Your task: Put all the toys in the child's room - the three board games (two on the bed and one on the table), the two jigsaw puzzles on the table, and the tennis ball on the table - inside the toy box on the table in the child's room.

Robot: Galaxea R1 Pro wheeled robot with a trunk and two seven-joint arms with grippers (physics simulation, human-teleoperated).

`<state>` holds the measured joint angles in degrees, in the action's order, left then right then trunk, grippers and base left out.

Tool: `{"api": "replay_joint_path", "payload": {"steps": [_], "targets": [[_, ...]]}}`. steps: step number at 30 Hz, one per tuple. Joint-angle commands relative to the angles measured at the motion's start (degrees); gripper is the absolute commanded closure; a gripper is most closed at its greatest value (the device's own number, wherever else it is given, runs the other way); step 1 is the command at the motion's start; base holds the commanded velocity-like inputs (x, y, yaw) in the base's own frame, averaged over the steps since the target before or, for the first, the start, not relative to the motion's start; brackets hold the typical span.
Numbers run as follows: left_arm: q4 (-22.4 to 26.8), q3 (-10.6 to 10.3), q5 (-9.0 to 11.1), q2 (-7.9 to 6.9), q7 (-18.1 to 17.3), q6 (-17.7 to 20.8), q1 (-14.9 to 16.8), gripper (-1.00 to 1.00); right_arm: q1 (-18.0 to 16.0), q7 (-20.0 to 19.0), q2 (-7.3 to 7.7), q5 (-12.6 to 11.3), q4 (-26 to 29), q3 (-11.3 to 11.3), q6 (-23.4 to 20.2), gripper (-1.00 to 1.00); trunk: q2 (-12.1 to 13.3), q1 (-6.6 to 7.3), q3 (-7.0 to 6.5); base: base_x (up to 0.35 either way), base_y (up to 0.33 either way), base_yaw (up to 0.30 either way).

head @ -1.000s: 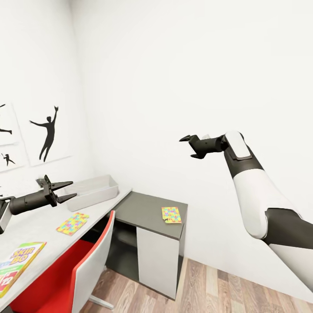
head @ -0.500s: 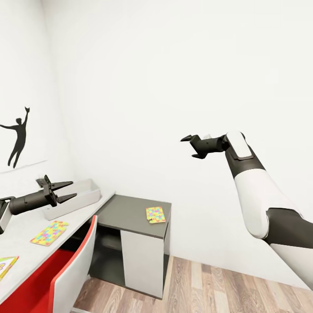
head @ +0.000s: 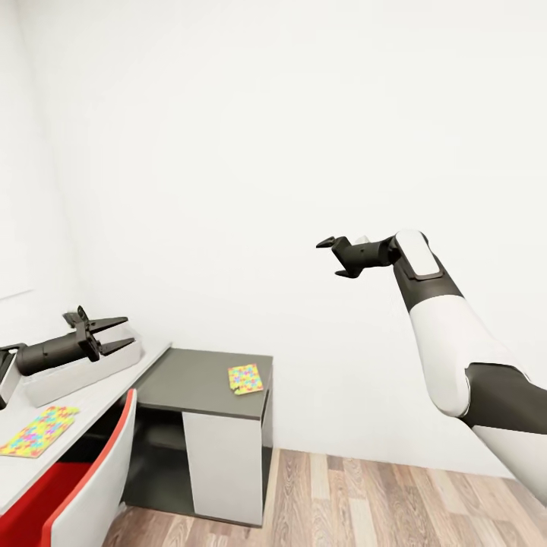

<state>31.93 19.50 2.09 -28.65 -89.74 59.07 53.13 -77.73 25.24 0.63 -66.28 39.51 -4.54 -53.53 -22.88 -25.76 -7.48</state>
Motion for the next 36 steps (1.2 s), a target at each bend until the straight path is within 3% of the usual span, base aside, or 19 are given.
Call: {"api": "replay_joint_path", "payload": {"steps": [1, 22, 30, 34, 36], "targets": [[0.0, 0.0, -0.1, -0.03, -0.3, 0.6, 0.0, -1.0, 0.0, 0.6, -0.02, -0.6, 0.0, -0.1, -0.1, -1.0, 0.0, -0.02, -0.01, 0.0, 0.06, -0.272], [0.0, 0.0, 0.0, 0.0, -0.3, 0.6, -0.1, -1.0, 3.4, 0.6, -0.02, -0.5, -0.3, 0.0, -0.1, -1.0, 0.0, -0.02, -0.92, 0.0, 0.009, -0.27], [0.0, 0.0, -0.1, -0.06, -0.3, 0.5, -0.1, -1.0, 5.5, 0.6, -0.05, -0.3, -0.3, 0.5, -0.1, -1.0, 0.0, -0.02, -1.04, 0.0, 0.0, -0.098], [0.0, 0.0, -0.1, -0.08, -0.3, 0.4, -0.2, -1.0, 7.5, 0.6, -0.19, 1.5, -0.1, 0.6, -0.1, -1.0, 0.0, -0.02, -1.05, 0.0, 0.0, -0.017], [0.0, 0.0, -0.1, -0.08, -0.3, 0.4, -0.3, -1.0, 8.8, 0.6, -0.47, 3.8, -0.1, 0.6, -0.1, -1.0, 0.0, -0.02, -1.05, 0.0, 0.0, -0.008]]}}
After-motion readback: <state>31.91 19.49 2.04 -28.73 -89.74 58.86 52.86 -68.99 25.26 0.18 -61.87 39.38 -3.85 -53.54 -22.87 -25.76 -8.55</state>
